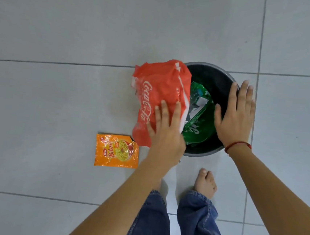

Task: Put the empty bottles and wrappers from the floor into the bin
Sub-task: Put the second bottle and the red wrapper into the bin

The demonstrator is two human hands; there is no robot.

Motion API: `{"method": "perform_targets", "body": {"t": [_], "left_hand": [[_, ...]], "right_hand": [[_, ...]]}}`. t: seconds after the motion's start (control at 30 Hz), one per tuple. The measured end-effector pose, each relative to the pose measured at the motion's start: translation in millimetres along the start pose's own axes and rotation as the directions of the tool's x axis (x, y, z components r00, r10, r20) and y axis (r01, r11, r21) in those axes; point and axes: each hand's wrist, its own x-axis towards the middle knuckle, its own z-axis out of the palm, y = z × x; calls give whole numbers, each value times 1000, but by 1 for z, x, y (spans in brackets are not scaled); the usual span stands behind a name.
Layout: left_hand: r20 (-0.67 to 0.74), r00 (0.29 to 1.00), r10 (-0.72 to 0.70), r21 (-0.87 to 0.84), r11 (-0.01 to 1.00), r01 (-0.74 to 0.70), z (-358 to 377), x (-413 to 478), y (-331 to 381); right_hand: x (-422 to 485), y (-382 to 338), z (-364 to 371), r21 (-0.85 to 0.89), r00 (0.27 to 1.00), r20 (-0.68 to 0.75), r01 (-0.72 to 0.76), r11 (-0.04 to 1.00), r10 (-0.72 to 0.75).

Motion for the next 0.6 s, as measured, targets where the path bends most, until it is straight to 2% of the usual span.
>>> {"method": "perform_targets", "body": {"t": [0.07, 0.13, 0.2, 0.27, 0.3, 0.37, 0.4, 0.47, 0.6], "left_hand": [[-316, 930, 186, 63, 983, -175, -28, 30, 31], [-315, 926, 207, -17, 975, -223, -41, 54, 63], [-214, 958, 190, -170, 959, -228, -35, 74, 79], [-20, 971, 239, -321, 918, -233, -17, 89, 84], [84, 956, 282, -348, 907, -237, -7, 96, 84], [279, 907, 316, -281, 930, -238, 11, 108, 81], [346, 892, 290, -238, 947, -216, 18, 112, 79], [392, 884, 252, -185, 964, -193, 17, 115, 79], [399, 877, 266, -15, 959, -284, 0, 96, 84]], "right_hand": [[-1, 1, 3, 27, 1000, -24, -10, 1000, 11], [-1, 2, 6, 43, 999, -32, -7, 999, 9], [0, 1, 8, 62, 999, -47, -3, 998, 6], [-1, 2, 8, 81, 998, -62, -9, 997, 14], [0, 3, 10, 93, 997, -71, -6, 996, 12], [1, 6, 10, 125, 996, -84, -2, 992, 13], [1, 6, 11, 138, 996, -90, 0, 990, 13], [1, 7, 12, 144, 996, -93, 4, 990, 9], [1, 5, 10, 147, 997, -71, 1, 989, 10]]}}
